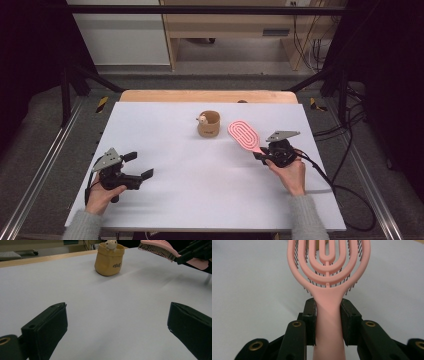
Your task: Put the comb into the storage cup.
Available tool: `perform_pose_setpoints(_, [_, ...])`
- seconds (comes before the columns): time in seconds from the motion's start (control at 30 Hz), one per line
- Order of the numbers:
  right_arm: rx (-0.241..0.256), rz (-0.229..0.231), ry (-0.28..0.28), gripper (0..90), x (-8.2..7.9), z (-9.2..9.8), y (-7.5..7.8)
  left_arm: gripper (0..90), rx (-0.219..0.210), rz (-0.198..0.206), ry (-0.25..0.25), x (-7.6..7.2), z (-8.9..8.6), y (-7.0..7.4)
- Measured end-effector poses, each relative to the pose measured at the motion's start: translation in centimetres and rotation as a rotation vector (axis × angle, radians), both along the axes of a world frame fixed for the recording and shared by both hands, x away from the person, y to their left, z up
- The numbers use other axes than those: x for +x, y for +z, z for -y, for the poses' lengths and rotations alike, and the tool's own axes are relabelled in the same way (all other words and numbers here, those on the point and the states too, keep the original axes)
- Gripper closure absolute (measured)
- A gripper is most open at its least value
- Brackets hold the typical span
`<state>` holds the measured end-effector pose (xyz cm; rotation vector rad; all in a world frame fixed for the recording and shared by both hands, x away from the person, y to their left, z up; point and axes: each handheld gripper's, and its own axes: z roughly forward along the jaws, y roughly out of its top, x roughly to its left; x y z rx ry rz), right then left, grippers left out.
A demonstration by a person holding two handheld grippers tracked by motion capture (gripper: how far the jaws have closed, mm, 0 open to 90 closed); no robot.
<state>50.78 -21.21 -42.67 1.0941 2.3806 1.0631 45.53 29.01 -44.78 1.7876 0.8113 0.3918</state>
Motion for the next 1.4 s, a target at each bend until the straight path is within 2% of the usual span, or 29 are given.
perform_pose_setpoints(0.37, [0.027,0.033,0.035,69.2,-0.8,-0.7,0.7,2.6,-0.009,0.0,-0.001,-0.1,0.4,0.2])
perform_pose_setpoints(0.47, [0.051,0.042,0.047,69.2,-1.0,-0.9,0.9,2.6,-0.012,-0.003,-0.003,-0.1,0.5,0.3])
perform_pose_setpoints(1.0, [0.076,0.062,0.095,69.2,-1.6,-2.2,1.3,2.5,-0.021,-0.001,-0.015,-0.3,1.5,0.6])
perform_pose_setpoints(1.4, [0.09,0.073,0.11,69.2,-1.9,-2.7,1.4,2.4,-0.022,0.0,-0.029,-0.5,2.3,0.8])
